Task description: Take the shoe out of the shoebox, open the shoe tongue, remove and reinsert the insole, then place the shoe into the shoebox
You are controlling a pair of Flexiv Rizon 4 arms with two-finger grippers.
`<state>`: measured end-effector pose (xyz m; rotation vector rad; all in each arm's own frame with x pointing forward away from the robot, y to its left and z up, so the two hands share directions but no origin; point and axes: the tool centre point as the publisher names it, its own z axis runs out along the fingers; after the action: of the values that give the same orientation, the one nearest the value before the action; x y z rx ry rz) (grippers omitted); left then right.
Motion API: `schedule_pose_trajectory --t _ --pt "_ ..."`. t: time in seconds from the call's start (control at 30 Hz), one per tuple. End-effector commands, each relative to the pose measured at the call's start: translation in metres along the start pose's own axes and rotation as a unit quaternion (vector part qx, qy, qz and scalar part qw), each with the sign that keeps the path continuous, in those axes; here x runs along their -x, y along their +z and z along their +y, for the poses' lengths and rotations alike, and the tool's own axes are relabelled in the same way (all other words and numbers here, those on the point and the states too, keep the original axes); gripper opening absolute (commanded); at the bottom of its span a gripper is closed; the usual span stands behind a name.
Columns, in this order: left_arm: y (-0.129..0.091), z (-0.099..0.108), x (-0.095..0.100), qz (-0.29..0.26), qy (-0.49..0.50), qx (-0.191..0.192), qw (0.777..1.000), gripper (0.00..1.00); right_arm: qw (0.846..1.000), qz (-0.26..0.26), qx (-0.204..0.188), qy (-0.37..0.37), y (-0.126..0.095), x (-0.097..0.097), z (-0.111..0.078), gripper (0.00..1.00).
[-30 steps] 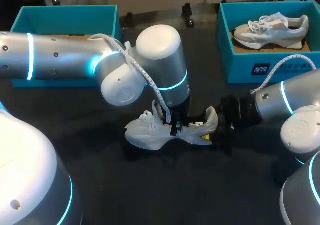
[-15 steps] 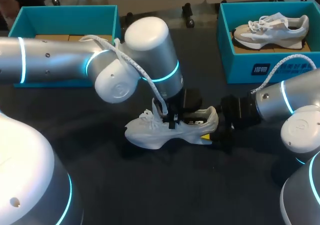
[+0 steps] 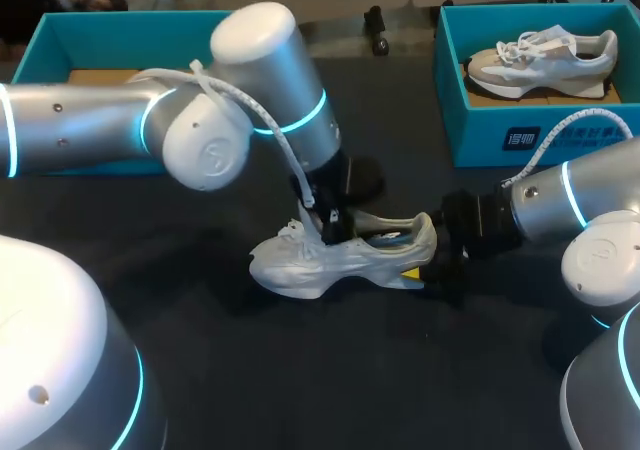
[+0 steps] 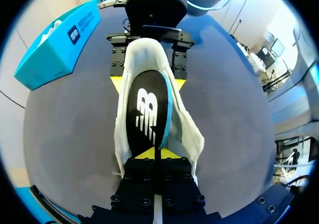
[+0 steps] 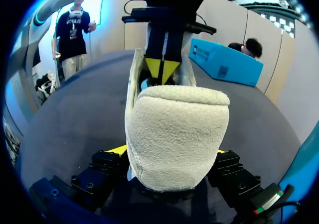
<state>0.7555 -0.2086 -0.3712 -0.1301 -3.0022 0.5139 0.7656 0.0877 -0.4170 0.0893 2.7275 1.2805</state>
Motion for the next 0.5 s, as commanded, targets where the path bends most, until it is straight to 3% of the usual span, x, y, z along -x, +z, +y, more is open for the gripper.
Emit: schedule_pose_trajectory --t 0.03,0.5 --pt "-0.011 0.007 -0.003 0.006 -0.003 -0.012 1.000 0.00 1.000 -0.001 -0.003 0.000 0.001 -0.001 -0.001 0.00" --pt "-0.032 -0.022 -0.011 0.017 -0.010 -0.061 0.998 0.00 1.000 -0.001 -0.003 0.000 0.001 -0.001 -0.001 0.00"
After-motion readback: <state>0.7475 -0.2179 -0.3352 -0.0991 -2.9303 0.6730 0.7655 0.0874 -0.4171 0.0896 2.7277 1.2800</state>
